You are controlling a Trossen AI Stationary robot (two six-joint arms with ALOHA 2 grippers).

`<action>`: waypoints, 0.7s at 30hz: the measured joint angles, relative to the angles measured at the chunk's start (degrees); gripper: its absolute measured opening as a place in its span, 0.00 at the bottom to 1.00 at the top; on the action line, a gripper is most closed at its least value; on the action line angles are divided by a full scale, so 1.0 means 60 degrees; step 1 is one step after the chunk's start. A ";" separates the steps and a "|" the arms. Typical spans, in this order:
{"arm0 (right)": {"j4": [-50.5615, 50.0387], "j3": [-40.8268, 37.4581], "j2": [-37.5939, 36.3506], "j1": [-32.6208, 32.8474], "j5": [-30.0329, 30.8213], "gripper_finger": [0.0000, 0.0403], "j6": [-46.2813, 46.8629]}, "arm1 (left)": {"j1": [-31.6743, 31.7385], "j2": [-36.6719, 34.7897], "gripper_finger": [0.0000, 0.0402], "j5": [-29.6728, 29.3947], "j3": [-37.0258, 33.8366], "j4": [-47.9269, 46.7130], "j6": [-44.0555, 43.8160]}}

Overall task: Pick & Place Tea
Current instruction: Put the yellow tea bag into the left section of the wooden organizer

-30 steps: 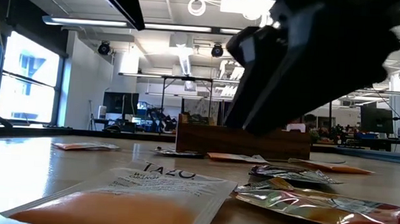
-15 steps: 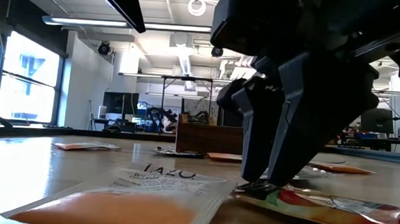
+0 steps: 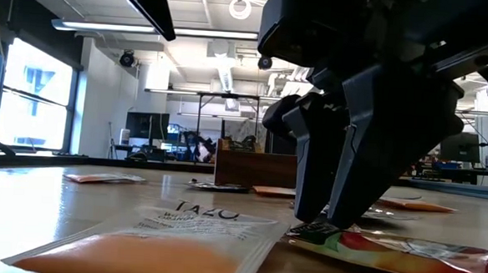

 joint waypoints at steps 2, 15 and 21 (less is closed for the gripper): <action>0.0004 0.0000 0.0000 0.0006 -0.0007 0.34 0.0001 | 0.0000 0.0000 0.36 0.0000 0.0000 0.0002 0.0000; 0.0000 -0.0011 -0.0250 0.0165 -0.0439 0.34 0.0205 | 0.0000 0.0004 0.36 0.0000 0.0000 0.0006 -0.0007; -0.0024 -0.0018 -0.0058 0.0372 0.0547 0.34 0.0169 | 0.0000 0.0007 0.36 0.0001 0.0004 -0.0005 -0.0008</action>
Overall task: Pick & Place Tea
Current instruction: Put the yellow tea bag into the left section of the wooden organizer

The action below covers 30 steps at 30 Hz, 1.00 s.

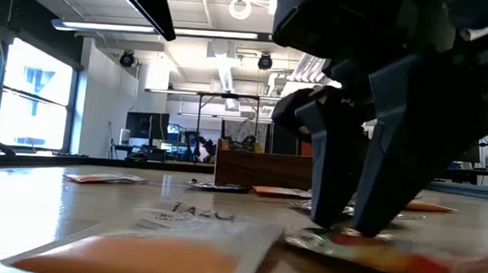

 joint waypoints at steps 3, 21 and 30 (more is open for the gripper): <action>0.0010 0.0007 0.0044 0.0107 0.0535 0.34 -0.0127 | 0.0000 0.0000 0.36 0.0001 0.0004 -0.0016 -0.0002; 0.0131 0.0044 0.0394 0.0351 0.2180 0.34 -0.0404 | 0.0000 0.0000 0.36 0.0006 0.0004 -0.0011 -0.0032; 0.0085 0.0033 0.0408 0.0338 0.2142 0.36 -0.0208 | 0.0000 0.0000 0.36 0.0006 0.0004 -0.0015 -0.0028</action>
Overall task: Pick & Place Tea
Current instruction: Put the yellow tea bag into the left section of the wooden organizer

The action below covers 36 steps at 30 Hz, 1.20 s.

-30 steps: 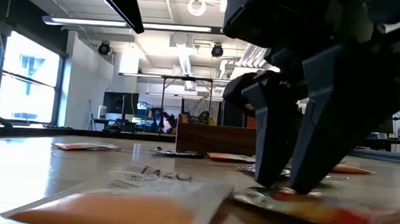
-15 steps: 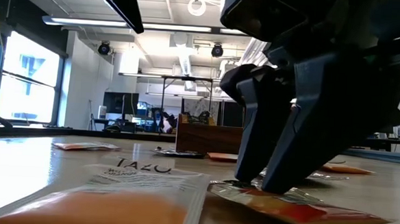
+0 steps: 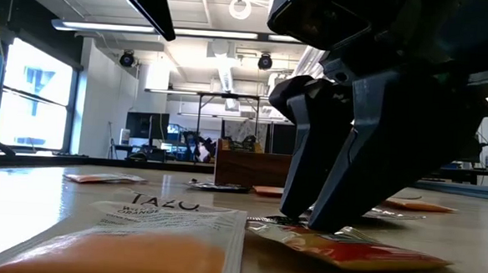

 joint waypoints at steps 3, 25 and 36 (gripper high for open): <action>-0.0003 -0.0011 0.0000 -0.0007 0.0141 0.38 0.0044 | 0.0000 0.0000 0.36 0.0000 0.0000 0.0000 -0.0003; -0.0039 -0.0018 0.0004 -0.0025 -0.0901 0.02 -0.0273 | 0.0000 0.0000 0.36 0.0004 0.0000 -0.0004 0.0011; -0.0500 -0.0107 -0.0708 -0.0015 -0.0233 0.02 -0.0393 | 0.0004 0.0000 0.36 -0.0006 0.0000 -0.0004 0.0033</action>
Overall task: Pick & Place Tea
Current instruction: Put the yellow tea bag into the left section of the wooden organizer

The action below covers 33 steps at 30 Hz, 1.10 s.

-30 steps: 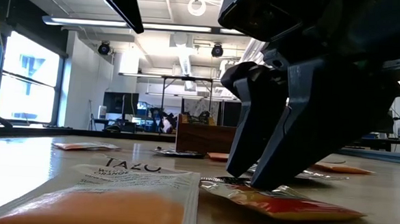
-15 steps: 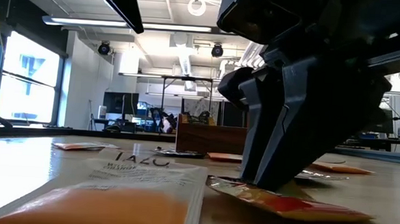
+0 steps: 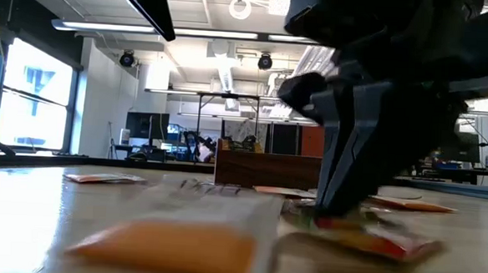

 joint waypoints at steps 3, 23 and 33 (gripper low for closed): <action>-0.0582 0.0050 -0.0649 -0.0004 0.1029 0.02 0.0007 | 0.0000 0.0000 0.36 -0.0141 0.0000 -0.0003 -0.0004; -0.1184 0.0063 -0.1095 -0.2915 0.8141 0.01 0.0282 | -0.0004 0.0000 0.36 -0.0776 0.0000 -0.0614 -0.0246; 0.0035 0.0066 -0.1025 -0.3684 0.6608 0.00 -0.0812 | 0.0000 0.0000 0.36 -0.1024 0.0000 -0.0774 -0.0273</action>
